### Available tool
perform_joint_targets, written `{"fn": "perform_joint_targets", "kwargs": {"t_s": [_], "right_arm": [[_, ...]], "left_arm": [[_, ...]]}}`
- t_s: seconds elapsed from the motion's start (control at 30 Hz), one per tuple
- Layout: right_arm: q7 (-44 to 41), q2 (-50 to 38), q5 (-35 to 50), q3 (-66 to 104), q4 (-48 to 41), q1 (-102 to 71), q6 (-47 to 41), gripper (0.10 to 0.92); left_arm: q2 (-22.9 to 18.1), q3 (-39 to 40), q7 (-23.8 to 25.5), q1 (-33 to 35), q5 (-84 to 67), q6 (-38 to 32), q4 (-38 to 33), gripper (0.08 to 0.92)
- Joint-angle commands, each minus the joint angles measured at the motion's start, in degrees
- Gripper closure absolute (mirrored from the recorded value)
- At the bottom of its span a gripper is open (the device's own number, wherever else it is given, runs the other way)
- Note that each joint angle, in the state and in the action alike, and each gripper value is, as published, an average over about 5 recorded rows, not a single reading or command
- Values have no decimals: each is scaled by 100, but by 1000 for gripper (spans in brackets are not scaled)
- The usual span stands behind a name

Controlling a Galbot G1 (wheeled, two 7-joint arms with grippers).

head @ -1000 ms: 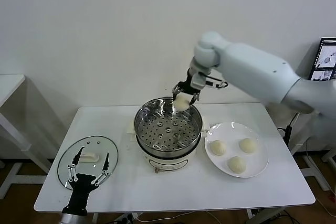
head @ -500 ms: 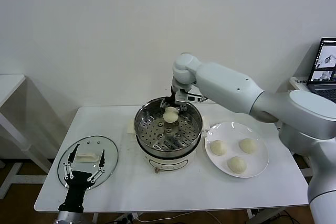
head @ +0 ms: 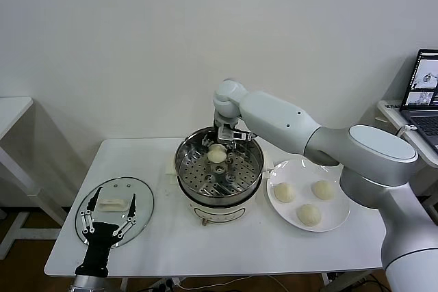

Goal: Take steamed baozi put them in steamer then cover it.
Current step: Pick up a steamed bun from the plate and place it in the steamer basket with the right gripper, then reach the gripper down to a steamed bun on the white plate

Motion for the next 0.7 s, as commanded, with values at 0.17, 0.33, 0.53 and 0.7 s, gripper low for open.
{"fn": "perform_joint_targets", "kwargs": {"t_s": [0.17, 0.33, 0.53, 0.7], "right_arm": [[-970, -866, 1950, -59, 870, 836, -985, 203], [-982, -1895, 3944, -566, 1199, 1601, -2618, 202], [-758, -3009, 5611, -1803, 1371, 2018, -4267, 203], [-579, -3692, 5923, -2367, 1595, 1687, -4706, 203]], "left_arm": [[5, 18, 11, -20, -6, -29, 53, 177], [29, 46, 11, -38, -1, -24, 63, 177], [60, 131, 8, -44, 26, -6, 74, 177], [62, 157, 6, -34, 41, -14, 95, 177]]}}
